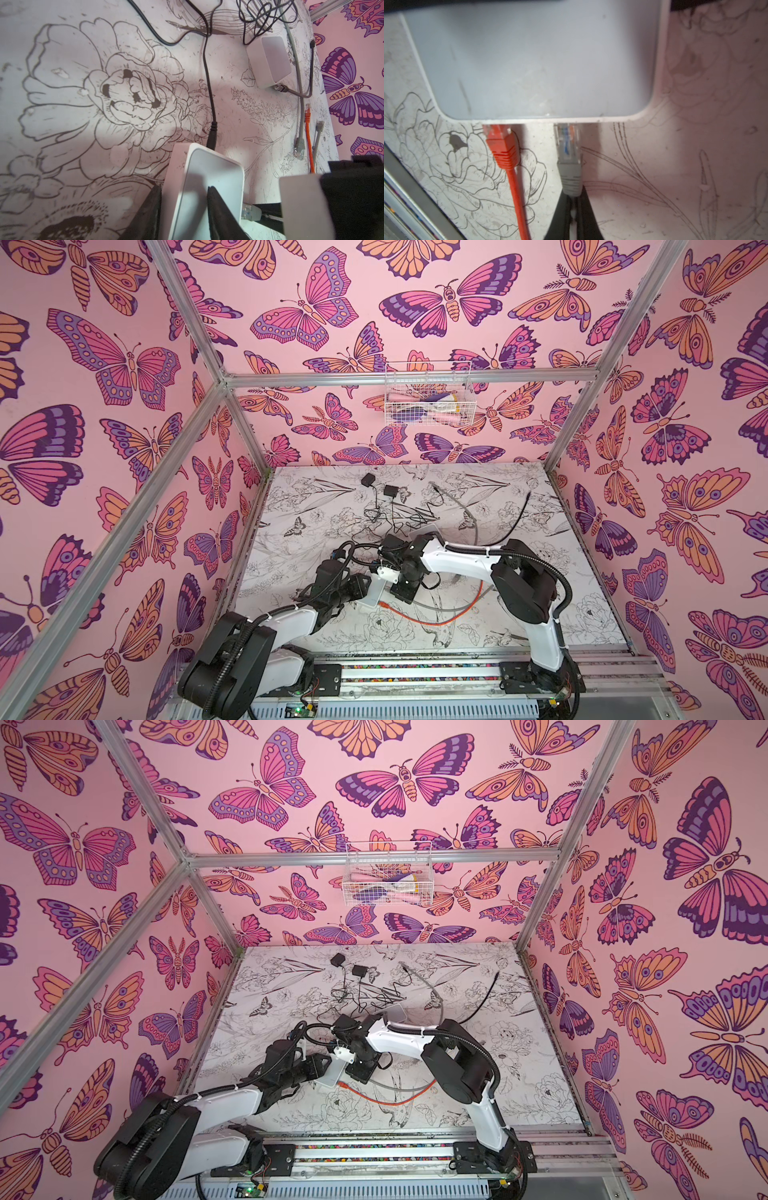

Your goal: Insert the plug into the switch port

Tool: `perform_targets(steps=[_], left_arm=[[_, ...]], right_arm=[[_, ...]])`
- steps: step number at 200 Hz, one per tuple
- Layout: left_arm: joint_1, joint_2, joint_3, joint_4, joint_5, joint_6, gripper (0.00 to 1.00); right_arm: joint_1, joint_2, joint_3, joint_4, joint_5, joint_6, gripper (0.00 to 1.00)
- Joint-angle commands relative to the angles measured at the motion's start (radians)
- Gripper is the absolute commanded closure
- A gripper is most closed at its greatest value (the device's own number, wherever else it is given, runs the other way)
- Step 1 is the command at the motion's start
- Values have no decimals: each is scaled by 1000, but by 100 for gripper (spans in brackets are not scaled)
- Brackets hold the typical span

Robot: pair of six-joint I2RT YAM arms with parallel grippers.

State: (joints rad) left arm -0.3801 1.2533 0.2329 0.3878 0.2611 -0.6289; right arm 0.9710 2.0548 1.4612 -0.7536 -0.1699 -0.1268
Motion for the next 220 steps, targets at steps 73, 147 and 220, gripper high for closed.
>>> perform_targets(steps=[73,147,220], left_arm=[[-4,-12,-14,-10,-5,22,61],[-5,-19,-12,-12,7,33,60],[-5,-35,-15,-20,11,35,60]], right_arm=[[-8,-41,-7,-35,-16,11,100],[-8,4,33,-58,-34,13,100],[-9,53,99,-91,-21,7,100]])
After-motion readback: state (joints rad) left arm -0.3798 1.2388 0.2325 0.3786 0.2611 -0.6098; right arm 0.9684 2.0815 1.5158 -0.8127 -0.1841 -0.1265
